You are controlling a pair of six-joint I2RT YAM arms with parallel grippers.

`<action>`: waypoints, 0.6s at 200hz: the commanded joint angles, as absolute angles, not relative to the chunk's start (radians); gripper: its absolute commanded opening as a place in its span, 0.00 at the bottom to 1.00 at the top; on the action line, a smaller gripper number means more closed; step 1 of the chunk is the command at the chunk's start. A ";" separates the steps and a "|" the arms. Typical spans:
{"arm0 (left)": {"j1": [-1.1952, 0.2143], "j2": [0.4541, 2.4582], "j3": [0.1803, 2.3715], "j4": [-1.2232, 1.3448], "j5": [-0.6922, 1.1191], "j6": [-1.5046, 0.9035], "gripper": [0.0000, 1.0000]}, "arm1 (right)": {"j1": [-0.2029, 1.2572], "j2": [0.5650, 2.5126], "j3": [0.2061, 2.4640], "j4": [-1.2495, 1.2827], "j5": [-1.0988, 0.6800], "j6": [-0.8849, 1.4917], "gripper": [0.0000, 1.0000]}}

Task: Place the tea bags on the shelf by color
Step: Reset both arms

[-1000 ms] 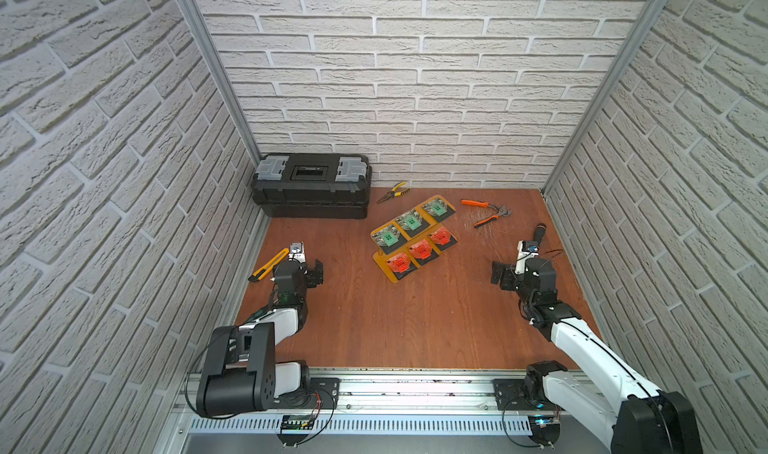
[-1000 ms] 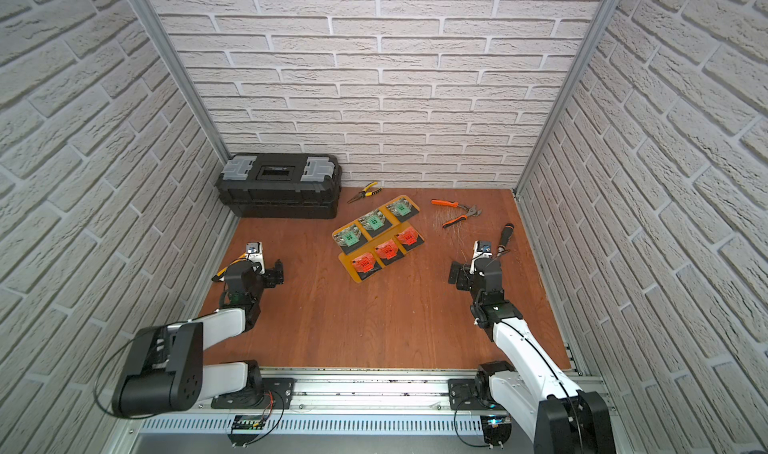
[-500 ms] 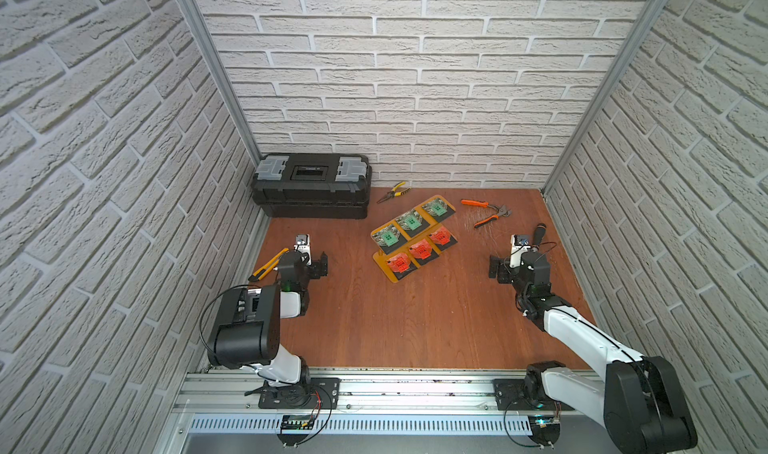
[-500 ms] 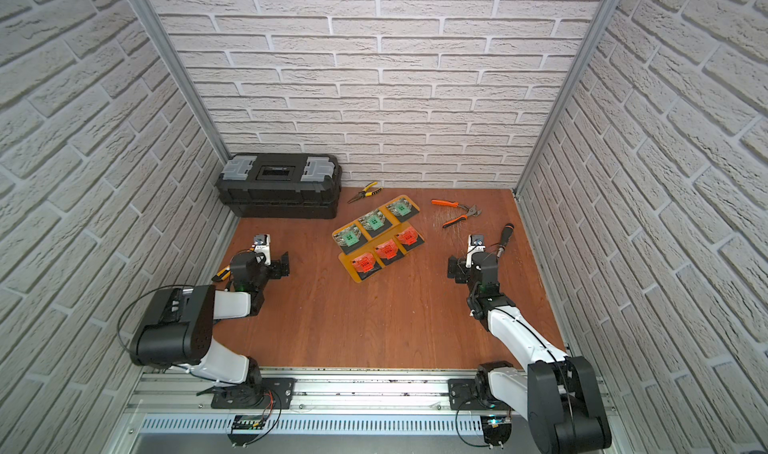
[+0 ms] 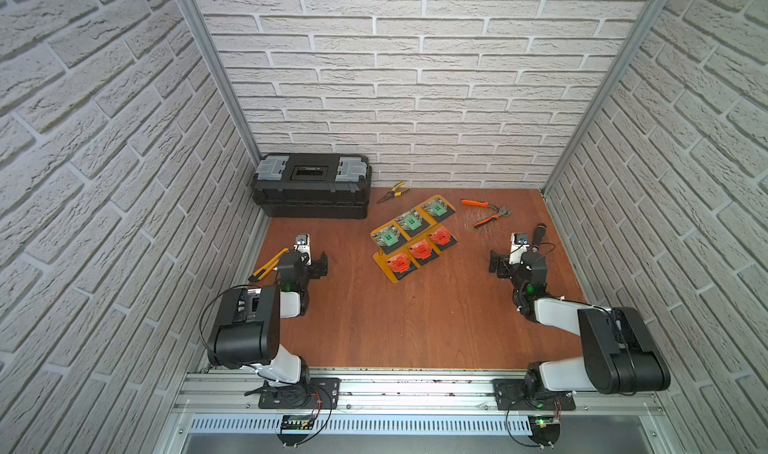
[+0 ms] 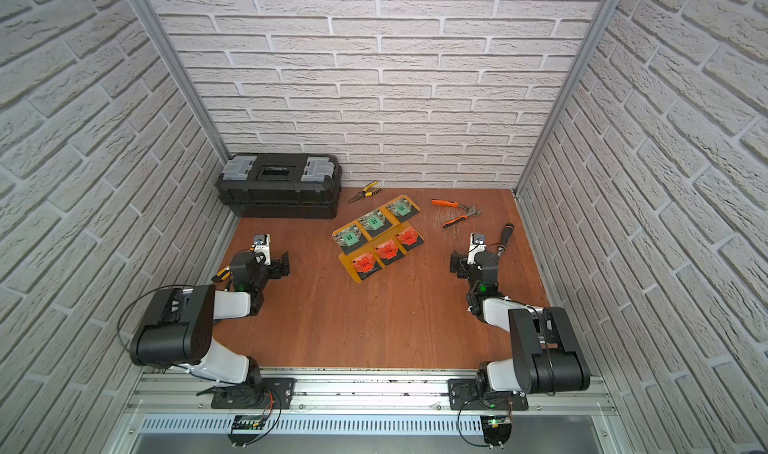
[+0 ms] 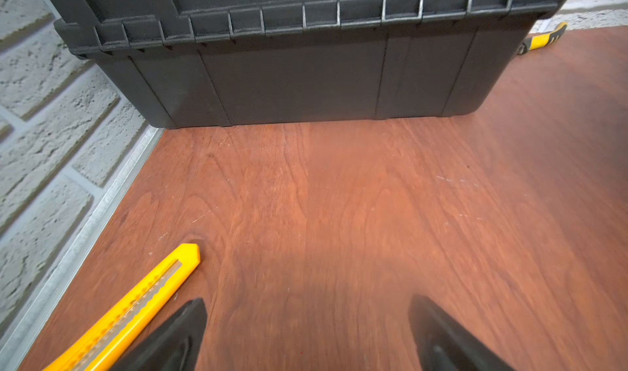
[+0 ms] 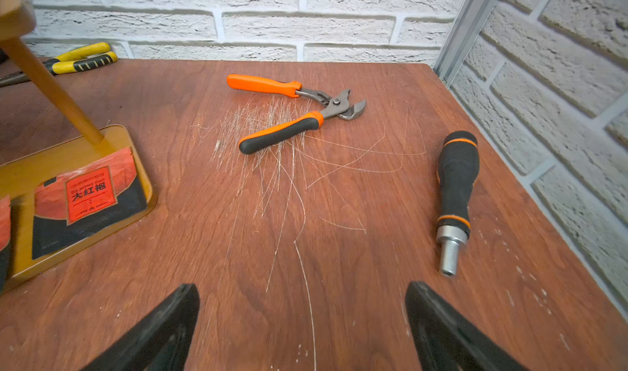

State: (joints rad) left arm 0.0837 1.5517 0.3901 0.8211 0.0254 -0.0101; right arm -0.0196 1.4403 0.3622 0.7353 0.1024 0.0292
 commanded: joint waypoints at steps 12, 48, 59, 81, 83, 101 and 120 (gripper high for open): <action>0.085 1.550 0.399 0.859 0.031 0.000 0.98 | -0.007 1.524 0.404 0.845 0.039 -0.021 1.00; 0.085 1.551 0.399 0.859 0.030 0.000 0.99 | -0.009 1.523 0.403 0.830 0.058 -0.013 1.00; 0.086 1.551 0.401 0.858 0.034 0.000 0.98 | -0.009 1.518 0.404 0.821 0.058 -0.013 1.00; 0.086 1.550 0.399 0.858 0.034 0.000 0.99 | -0.008 1.519 0.404 0.825 0.058 -0.013 1.00; 0.087 1.550 0.399 0.858 0.034 0.001 0.99 | -0.009 1.518 0.404 0.825 0.058 -0.013 1.00; 0.087 1.551 0.399 0.857 0.034 0.000 0.99 | -0.009 1.517 0.403 0.822 0.058 -0.013 1.00; 0.086 1.552 0.402 0.853 0.034 0.000 0.99 | -0.009 1.517 0.404 0.822 0.058 -0.013 1.00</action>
